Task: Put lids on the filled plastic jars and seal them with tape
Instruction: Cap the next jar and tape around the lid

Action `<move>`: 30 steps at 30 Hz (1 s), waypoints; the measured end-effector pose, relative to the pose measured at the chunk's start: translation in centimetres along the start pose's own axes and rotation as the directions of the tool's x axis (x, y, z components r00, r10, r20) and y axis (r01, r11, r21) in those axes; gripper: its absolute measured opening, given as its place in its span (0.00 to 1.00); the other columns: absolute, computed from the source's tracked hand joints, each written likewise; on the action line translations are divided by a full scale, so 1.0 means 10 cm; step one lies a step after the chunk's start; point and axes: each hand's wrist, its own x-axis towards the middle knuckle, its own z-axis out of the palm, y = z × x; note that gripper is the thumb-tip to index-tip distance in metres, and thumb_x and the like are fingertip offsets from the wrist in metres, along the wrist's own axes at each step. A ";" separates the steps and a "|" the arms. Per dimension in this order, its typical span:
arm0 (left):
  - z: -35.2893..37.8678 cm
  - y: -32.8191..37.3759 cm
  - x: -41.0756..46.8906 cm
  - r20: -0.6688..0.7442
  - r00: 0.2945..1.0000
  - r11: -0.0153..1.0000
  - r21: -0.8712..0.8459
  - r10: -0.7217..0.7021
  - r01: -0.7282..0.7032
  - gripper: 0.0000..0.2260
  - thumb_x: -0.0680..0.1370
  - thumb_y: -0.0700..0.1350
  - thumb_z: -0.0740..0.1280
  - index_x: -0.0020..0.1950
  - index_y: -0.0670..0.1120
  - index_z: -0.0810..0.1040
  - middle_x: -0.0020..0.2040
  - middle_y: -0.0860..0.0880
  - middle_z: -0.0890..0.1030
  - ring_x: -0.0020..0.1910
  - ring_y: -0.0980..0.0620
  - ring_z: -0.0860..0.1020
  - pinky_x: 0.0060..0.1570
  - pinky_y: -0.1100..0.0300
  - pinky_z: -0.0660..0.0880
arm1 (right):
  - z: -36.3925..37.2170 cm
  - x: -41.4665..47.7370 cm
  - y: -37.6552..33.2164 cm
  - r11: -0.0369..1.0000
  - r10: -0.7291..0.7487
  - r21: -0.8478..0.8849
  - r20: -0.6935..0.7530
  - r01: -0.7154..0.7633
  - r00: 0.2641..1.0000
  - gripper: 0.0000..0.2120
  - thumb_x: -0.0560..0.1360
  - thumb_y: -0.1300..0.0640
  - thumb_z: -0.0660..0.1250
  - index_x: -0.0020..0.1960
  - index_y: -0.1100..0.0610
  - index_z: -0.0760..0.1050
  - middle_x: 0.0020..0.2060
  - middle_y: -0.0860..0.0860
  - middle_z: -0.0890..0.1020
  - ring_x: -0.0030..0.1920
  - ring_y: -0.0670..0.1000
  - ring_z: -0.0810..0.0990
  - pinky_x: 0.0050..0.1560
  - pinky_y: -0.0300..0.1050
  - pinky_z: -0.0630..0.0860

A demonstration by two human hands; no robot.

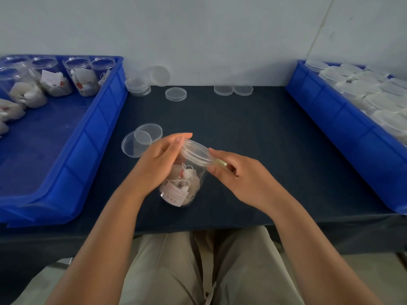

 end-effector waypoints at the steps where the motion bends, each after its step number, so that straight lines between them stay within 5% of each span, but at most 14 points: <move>1: 0.04 0.03 -0.04 0.024 0.999 0.999 0.040 -0.031 0.030 0.22 0.79 0.70 0.62 0.71 0.65 0.75 0.57 0.66 0.83 0.57 0.63 0.82 0.47 0.69 0.78 | 0.01 -0.02 -0.02 1.000 -0.003 -0.014 -0.013 0.003 1.000 0.27 0.82 0.33 0.59 0.79 0.37 0.67 0.54 0.29 0.81 0.48 0.29 0.77 0.41 0.26 0.70; 3: 0.17 0.06 -0.10 -0.029 0.999 0.985 0.166 -0.031 0.036 0.36 0.68 0.76 0.67 0.73 0.62 0.71 0.57 0.65 0.80 0.57 0.65 0.80 0.49 0.68 0.76 | 0.05 -0.05 -0.05 1.000 -0.006 -0.013 -0.023 0.006 1.000 0.29 0.81 0.31 0.58 0.80 0.38 0.67 0.65 0.36 0.81 0.58 0.35 0.79 0.49 0.27 0.70; 5: 0.29 0.07 -0.11 -0.163 0.986 0.967 0.256 0.020 0.022 0.42 0.64 0.78 0.68 0.73 0.59 0.72 0.61 0.61 0.76 0.61 0.62 0.77 0.57 0.63 0.75 | 0.07 -0.08 -0.08 1.000 -0.008 -0.012 -0.028 0.008 1.000 0.28 0.81 0.31 0.57 0.79 0.38 0.67 0.66 0.37 0.81 0.57 0.37 0.80 0.47 0.27 0.71; 8: 0.37 0.07 -0.15 -0.294 0.952 0.941 0.337 0.091 0.014 0.41 0.69 0.80 0.64 0.76 0.59 0.71 0.66 0.59 0.77 0.64 0.61 0.76 0.61 0.57 0.77 | 0.09 -0.10 -0.13 0.999 -0.006 -0.036 -0.062 0.004 0.998 0.25 0.83 0.35 0.58 0.78 0.38 0.70 0.51 0.37 0.83 0.42 0.35 0.77 0.39 0.28 0.69; 11: 0.47 0.07 -0.17 -0.318 0.937 0.907 0.421 0.142 0.006 0.38 0.73 0.79 0.59 0.77 0.59 0.66 0.68 0.59 0.77 0.62 0.62 0.75 0.60 0.54 0.79 | 0.13 -0.10 -0.15 0.998 0.021 -0.065 -0.093 -0.027 0.995 0.22 0.84 0.38 0.59 0.76 0.39 0.71 0.44 0.39 0.81 0.38 0.37 0.77 0.34 0.28 0.68; 14: 0.55 0.12 -0.16 -0.383 0.917 0.916 0.398 0.108 0.058 0.41 0.66 0.84 0.61 0.71 0.62 0.67 0.57 0.65 0.77 0.53 0.63 0.77 0.50 0.59 0.76 | 0.19 -0.09 -0.16 0.996 0.055 -0.070 -0.089 -0.062 0.995 0.21 0.85 0.42 0.60 0.78 0.41 0.69 0.41 0.41 0.80 0.37 0.40 0.78 0.31 0.30 0.69; 16: 0.52 0.11 -0.11 -0.426 0.902 0.939 0.333 0.069 0.085 0.33 0.67 0.81 0.64 0.66 0.65 0.69 0.51 0.68 0.77 0.51 0.66 0.78 0.49 0.61 0.76 | 0.20 -0.07 -0.15 0.997 0.077 -0.002 -0.064 -0.077 0.995 0.24 0.84 0.37 0.60 0.78 0.42 0.66 0.43 0.40 0.80 0.39 0.40 0.78 0.31 0.30 0.69; 19: 0.39 0.06 -0.03 -0.366 0.928 0.954 0.296 0.072 0.042 0.23 0.72 0.71 0.66 0.64 0.66 0.72 0.52 0.71 0.79 0.52 0.70 0.78 0.48 0.65 0.75 | 0.18 -0.05 -0.10 0.995 0.090 0.048 -0.004 -0.090 0.996 0.27 0.80 0.30 0.59 0.73 0.39 0.59 0.38 0.42 0.78 0.36 0.43 0.80 0.30 0.36 0.75; 23: 0.23 0.06 0.00 -0.258 0.961 0.976 0.214 0.099 -0.043 0.17 0.74 0.65 0.65 0.61 0.65 0.77 0.56 0.71 0.79 0.52 0.68 0.79 0.45 0.75 0.70 | 0.11 -0.05 -0.05 1.000 0.020 0.021 0.092 -0.022 0.996 0.20 0.76 0.25 0.52 0.59 0.36 0.64 0.42 0.50 0.83 0.40 0.53 0.83 0.39 0.55 0.83; 26: 0.17 0.08 0.05 -0.206 0.977 0.991 0.135 0.047 -0.020 0.14 0.72 0.66 0.66 0.53 0.62 0.78 0.46 0.65 0.82 0.38 0.62 0.80 0.39 0.74 0.72 | 0.07 0.00 -0.06 0.999 -0.051 0.008 0.113 0.051 0.992 0.14 0.79 0.28 0.53 0.55 0.32 0.72 0.46 0.43 0.83 0.48 0.44 0.81 0.42 0.42 0.80; 28: 0.16 0.09 0.07 -0.177 0.983 0.991 0.130 0.041 -0.018 0.19 0.69 0.70 0.70 0.53 0.61 0.76 0.46 0.63 0.82 0.41 0.60 0.82 0.41 0.69 0.75 | 0.09 0.03 -0.11 0.997 -0.076 -0.017 0.076 0.078 0.994 0.11 0.84 0.36 0.55 0.51 0.33 0.76 0.43 0.42 0.82 0.48 0.41 0.79 0.42 0.37 0.74; 30: 0.17 0.07 0.08 -0.167 0.984 0.983 0.183 0.064 -0.032 0.26 0.64 0.73 0.74 0.55 0.61 0.74 0.49 0.62 0.82 0.45 0.59 0.83 0.44 0.64 0.79 | 0.14 0.04 -0.16 0.997 -0.063 -0.036 0.030 0.064 0.998 0.13 0.86 0.40 0.56 0.49 0.38 0.78 0.39 0.45 0.82 0.44 0.44 0.79 0.40 0.42 0.76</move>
